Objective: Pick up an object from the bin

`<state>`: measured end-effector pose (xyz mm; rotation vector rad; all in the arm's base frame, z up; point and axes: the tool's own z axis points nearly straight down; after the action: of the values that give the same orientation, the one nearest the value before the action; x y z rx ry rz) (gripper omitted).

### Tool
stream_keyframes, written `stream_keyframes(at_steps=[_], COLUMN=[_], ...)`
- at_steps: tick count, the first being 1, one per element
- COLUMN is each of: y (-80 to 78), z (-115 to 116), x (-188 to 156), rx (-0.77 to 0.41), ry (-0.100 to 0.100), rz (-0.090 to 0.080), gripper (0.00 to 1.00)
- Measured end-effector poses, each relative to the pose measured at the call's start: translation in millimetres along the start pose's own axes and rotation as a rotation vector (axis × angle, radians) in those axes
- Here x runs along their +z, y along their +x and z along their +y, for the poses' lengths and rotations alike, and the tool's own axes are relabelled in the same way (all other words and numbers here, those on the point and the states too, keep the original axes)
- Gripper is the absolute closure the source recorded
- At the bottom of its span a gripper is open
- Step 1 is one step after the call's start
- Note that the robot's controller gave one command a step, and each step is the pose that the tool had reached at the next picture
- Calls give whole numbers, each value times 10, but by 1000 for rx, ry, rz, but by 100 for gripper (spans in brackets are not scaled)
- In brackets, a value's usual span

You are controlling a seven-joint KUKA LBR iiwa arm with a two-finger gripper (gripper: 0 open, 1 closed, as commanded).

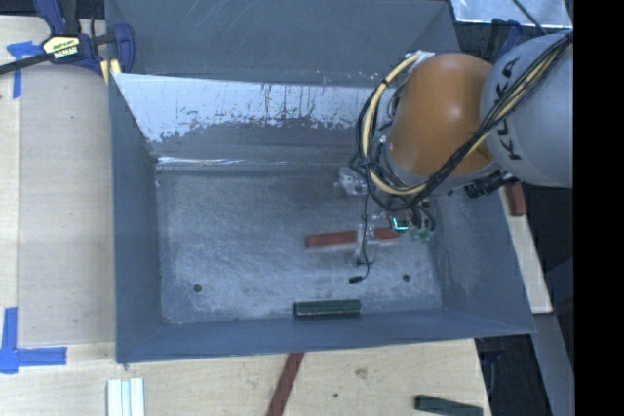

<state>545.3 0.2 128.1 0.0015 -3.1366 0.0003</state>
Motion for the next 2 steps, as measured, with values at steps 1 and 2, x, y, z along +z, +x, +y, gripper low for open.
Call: stream_keyframes(at_steps=[1,2], y=[-20,-182], z=[0,-116], x=[-42,542], rx=[0,-140], ry=[0,1], rz=[-8,-16], gripper=[0,100])
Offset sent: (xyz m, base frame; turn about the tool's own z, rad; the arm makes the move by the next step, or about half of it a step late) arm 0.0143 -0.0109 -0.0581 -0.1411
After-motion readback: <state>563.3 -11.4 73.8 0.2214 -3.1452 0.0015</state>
